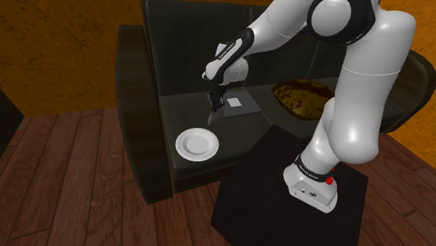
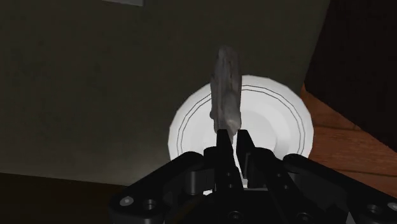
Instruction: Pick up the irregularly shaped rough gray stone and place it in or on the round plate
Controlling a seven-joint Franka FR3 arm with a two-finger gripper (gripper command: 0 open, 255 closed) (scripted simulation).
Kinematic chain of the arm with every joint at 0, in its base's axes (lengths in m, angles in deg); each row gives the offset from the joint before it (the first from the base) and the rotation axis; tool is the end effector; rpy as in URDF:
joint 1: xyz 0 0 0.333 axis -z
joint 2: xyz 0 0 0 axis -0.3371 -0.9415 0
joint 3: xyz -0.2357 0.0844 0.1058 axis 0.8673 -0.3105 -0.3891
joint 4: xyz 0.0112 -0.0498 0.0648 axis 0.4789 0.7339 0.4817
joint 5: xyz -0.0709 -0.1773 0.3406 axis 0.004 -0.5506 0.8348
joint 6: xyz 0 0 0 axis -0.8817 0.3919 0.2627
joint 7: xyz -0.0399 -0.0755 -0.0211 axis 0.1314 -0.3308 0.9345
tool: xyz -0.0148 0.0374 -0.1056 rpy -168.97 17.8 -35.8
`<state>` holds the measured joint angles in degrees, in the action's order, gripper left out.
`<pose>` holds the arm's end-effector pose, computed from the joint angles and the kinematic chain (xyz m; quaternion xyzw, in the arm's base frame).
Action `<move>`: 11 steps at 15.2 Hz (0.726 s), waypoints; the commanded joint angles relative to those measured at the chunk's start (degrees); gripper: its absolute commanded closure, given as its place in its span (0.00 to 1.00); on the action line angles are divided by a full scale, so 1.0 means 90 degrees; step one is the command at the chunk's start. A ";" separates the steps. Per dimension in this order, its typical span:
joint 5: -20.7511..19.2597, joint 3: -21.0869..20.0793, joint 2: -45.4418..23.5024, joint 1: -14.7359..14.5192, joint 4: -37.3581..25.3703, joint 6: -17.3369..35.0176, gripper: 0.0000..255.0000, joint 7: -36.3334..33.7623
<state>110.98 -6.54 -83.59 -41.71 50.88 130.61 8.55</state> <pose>0.5103 -0.0402 0.1845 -0.8336 -0.5507 -0.0308 0.0296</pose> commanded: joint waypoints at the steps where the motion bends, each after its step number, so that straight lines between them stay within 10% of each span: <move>1: -0.0105 -0.0045 0.0113 -0.0266 0.0080 0.0026 1.00 -0.0399; 7: -0.0400 -0.0239 0.0335 -0.1020 0.0140 0.0022 1.00 -0.1586; 11: -0.0092 -0.0383 0.0012 -0.0925 0.0128 0.0292 1.00 -0.1349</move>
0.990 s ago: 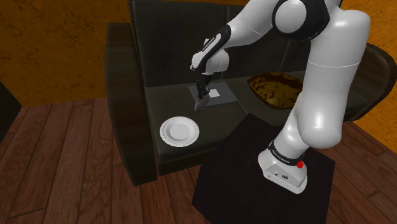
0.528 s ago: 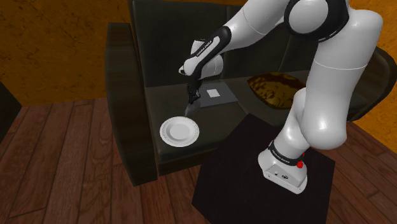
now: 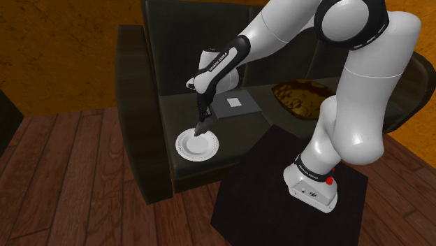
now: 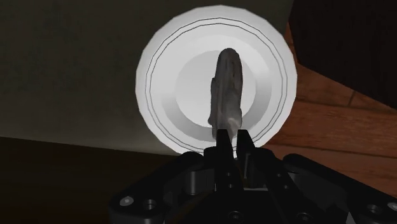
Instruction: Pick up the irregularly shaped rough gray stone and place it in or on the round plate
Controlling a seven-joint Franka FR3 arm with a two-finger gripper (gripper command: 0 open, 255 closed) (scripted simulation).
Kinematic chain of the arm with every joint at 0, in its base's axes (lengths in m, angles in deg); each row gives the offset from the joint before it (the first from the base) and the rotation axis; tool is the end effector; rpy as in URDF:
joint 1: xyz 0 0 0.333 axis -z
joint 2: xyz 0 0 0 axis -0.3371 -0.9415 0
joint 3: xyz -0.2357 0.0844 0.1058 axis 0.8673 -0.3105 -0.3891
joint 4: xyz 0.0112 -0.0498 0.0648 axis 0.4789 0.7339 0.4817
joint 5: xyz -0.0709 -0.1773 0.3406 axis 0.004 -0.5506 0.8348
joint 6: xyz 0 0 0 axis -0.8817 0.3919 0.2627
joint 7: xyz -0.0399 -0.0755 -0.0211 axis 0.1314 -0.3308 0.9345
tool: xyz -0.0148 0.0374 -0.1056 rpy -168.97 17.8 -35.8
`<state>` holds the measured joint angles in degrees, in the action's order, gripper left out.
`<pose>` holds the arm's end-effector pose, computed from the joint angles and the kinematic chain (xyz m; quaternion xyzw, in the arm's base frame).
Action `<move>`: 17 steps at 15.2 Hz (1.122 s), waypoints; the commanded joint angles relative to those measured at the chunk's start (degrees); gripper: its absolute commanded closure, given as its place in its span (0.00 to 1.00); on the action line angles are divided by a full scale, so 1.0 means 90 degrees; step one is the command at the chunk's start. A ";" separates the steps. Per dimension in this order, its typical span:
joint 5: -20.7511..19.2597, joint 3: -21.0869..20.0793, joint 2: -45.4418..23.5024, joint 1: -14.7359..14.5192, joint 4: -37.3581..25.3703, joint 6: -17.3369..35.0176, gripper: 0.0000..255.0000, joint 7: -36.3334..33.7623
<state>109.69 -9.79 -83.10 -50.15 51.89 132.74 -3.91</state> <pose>0.5053 0.0632 0.1820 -0.8339 -0.5502 -0.0307 0.0296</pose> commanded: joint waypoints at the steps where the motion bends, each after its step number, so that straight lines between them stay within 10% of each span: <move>1: 0.0128 -0.0064 -0.0124 0.0042 0.0009 0.0121 1.00 0.0095; 17: 0.1229 -0.0875 -0.1458 0.0640 -0.0301 0.1081 1.00 0.0982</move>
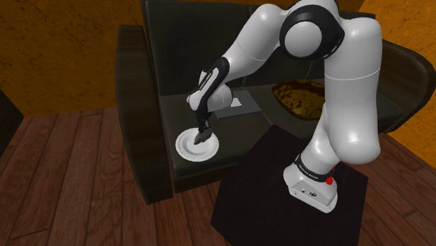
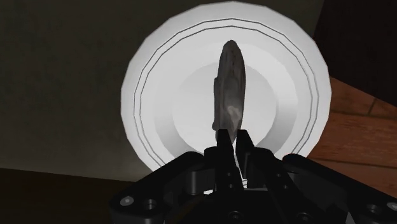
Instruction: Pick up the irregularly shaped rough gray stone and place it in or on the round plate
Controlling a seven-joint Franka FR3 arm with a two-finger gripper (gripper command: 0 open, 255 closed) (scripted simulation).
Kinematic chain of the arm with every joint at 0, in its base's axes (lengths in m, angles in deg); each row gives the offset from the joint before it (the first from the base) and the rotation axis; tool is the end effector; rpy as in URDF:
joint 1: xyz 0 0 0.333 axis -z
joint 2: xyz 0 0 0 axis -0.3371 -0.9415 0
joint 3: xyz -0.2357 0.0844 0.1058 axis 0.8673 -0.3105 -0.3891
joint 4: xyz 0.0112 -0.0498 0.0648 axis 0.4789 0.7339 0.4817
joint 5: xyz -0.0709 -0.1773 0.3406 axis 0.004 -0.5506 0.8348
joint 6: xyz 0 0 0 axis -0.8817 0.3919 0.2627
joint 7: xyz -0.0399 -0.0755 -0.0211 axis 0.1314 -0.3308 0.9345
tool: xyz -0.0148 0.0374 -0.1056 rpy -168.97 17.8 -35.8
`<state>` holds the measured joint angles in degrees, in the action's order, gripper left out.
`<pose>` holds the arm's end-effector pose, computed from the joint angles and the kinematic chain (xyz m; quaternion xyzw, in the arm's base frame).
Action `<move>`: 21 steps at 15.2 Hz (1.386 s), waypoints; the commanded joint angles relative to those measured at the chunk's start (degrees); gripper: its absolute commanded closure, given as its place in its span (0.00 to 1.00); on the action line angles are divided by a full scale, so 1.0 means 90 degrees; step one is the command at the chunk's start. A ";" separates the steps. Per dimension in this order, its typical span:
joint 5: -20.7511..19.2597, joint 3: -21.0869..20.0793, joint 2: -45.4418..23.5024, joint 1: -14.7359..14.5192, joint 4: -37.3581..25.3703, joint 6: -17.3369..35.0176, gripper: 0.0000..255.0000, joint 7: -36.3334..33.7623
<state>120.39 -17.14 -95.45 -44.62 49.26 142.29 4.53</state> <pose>0.4985 0.0588 0.1006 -0.8353 -0.5480 -0.0347 0.0270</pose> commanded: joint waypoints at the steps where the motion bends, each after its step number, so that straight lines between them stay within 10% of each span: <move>1: 0.0041 -0.0059 -0.0086 0.0027 -0.0009 0.0019 1.00 0.0045; 8: 0.0041 -0.0057 -0.0086 0.0025 -0.0010 0.0019 1.00 0.0045; 9: 0.0043 -0.0059 -0.0093 0.0027 -0.0015 0.0020 0.00 0.0046; 21: -0.0566 0.0482 0.0738 -0.0343 0.0251 -0.0534 0.00 -0.0405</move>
<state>115.43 -12.92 -89.05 -47.68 51.32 137.56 0.90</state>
